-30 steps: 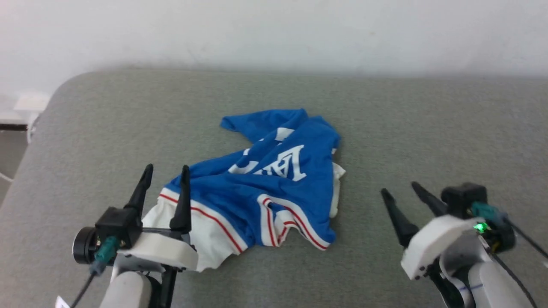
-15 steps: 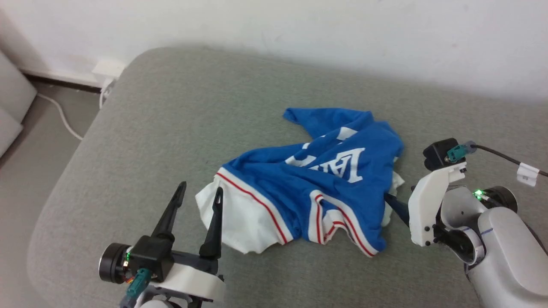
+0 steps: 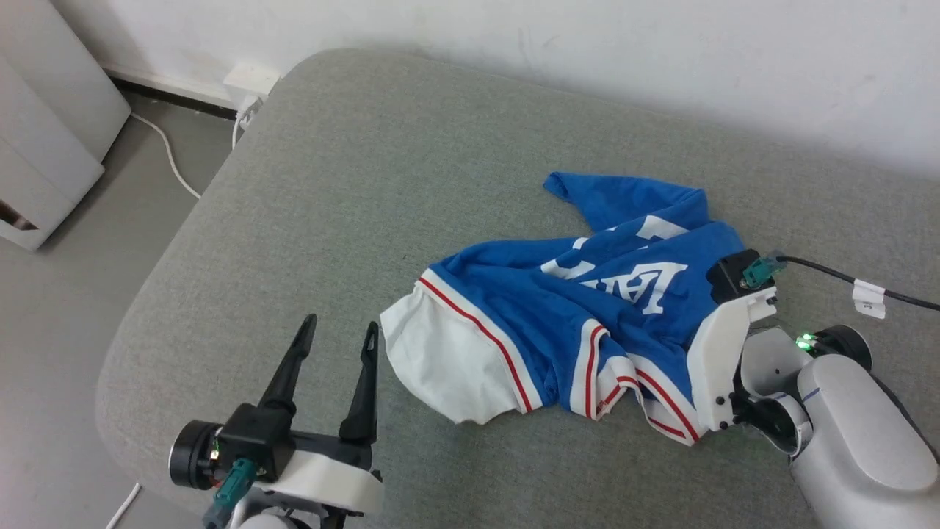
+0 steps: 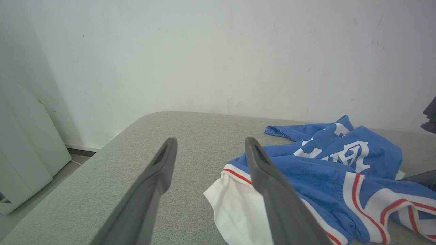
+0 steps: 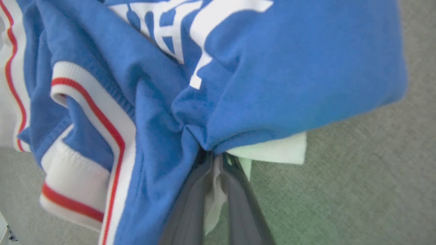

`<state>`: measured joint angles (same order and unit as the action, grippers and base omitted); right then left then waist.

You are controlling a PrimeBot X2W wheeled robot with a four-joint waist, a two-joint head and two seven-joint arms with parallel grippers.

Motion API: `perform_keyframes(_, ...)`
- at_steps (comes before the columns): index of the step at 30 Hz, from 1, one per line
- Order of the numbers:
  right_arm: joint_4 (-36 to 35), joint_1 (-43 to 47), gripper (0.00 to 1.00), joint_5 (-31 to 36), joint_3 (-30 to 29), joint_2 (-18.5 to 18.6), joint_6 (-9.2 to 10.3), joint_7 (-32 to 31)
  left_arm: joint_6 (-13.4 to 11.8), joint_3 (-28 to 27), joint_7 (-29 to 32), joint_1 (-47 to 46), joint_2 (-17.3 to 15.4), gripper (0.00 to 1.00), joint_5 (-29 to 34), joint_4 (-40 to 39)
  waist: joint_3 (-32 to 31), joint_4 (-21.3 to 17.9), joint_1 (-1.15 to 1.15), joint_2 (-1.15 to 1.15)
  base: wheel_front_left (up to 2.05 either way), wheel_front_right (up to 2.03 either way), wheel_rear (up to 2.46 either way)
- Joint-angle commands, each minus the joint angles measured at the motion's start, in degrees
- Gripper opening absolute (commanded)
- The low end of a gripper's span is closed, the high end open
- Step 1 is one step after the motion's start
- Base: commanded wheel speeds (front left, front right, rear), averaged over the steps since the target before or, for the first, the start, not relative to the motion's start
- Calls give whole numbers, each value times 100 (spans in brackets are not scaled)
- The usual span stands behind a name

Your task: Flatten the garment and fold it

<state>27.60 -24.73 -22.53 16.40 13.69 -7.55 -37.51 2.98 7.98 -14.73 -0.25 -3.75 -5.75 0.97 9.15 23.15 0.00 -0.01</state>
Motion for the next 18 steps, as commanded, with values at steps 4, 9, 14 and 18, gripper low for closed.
perform_keyframes(4,207,74,0,100,7,66,6,255,66,-77,-27,-15,44,100,105,24,-242,-279,0,1,0,0,0)
perform_keyframes(9,61,158,0,153,-138,299,6,497,106,-121,-27,119,51,100,174,44,-524,-709,0,1,0,0,0)
perform_keyframes(14,-246,369,0,340,-547,663,6,518,153,-163,-27,220,54,100,209,58,-709,-1138,0,1,0,0,0)
perform_keyframes(18,-502,665,0,596,-1124,885,6,356,189,-176,-27,250,57,100,210,87,-744,-1379,0,1,0,0,0)
